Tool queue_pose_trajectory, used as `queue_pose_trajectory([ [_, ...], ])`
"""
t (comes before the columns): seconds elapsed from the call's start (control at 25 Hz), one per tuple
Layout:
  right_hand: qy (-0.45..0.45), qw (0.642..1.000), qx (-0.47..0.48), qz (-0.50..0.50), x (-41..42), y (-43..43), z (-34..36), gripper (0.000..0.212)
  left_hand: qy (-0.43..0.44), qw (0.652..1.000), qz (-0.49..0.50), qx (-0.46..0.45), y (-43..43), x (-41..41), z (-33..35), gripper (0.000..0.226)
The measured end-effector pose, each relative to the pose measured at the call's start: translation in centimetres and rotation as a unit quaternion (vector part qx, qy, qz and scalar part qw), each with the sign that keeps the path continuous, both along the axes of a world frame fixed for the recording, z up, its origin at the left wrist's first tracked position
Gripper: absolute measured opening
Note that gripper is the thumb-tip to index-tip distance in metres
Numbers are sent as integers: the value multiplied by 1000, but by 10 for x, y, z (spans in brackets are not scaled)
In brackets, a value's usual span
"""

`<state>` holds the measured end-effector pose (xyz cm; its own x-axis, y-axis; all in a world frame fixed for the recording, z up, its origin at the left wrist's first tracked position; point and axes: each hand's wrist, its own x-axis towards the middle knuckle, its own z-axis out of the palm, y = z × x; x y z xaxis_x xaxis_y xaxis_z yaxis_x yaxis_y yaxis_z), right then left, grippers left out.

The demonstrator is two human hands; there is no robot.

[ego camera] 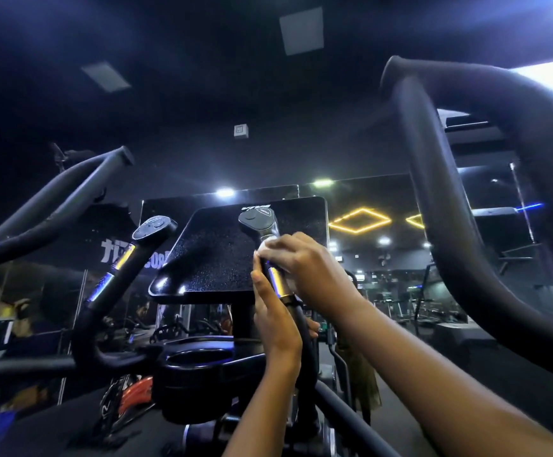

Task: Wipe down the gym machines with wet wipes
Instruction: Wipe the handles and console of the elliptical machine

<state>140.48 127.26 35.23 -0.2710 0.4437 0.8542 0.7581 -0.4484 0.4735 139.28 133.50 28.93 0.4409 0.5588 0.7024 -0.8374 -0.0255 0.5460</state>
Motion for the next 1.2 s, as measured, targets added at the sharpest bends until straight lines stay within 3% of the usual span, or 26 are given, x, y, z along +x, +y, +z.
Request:
queue_pose_trajectory([
  [0.16,4,1000,-18,-14,-13,-15,-21,27,-32,999,18,-15,-2,-7,1,93],
  [0.36,48,997,-60,27,-29,-42,-41,26,-32,999,-6,-31,-4,-7,0,64],
  [0.44,42,997,-38,49,-31,-34,-19,25,-28,999,-31,-27,-4,-8,-1,67],
  [0.6,35,997,-61,-24,-24,2,46,30,-19,999,-33,-19,-4,-7,-2,69],
  [0.72,-2,993,-90,-78,-15,10,35,23,-12,998,-49,-26,-6,-6,-2,91],
  [0.8,-28,993,-83,-85,-12,2,13,24,1,998,-54,-39,-5,-4,0,89],
  [0.88,-37,995,-69,-56,-11,-13,-12,29,-26,998,-28,-41,-6,-10,0,75],
  [1.0,23,998,-20,51,-18,-31,-36,30,-13,1000,-15,-18,-1,-12,-3,70],
  [1.2,88,981,128,113,-19,-19,33,40,92,995,-18,22,21,-3,27,56],
])
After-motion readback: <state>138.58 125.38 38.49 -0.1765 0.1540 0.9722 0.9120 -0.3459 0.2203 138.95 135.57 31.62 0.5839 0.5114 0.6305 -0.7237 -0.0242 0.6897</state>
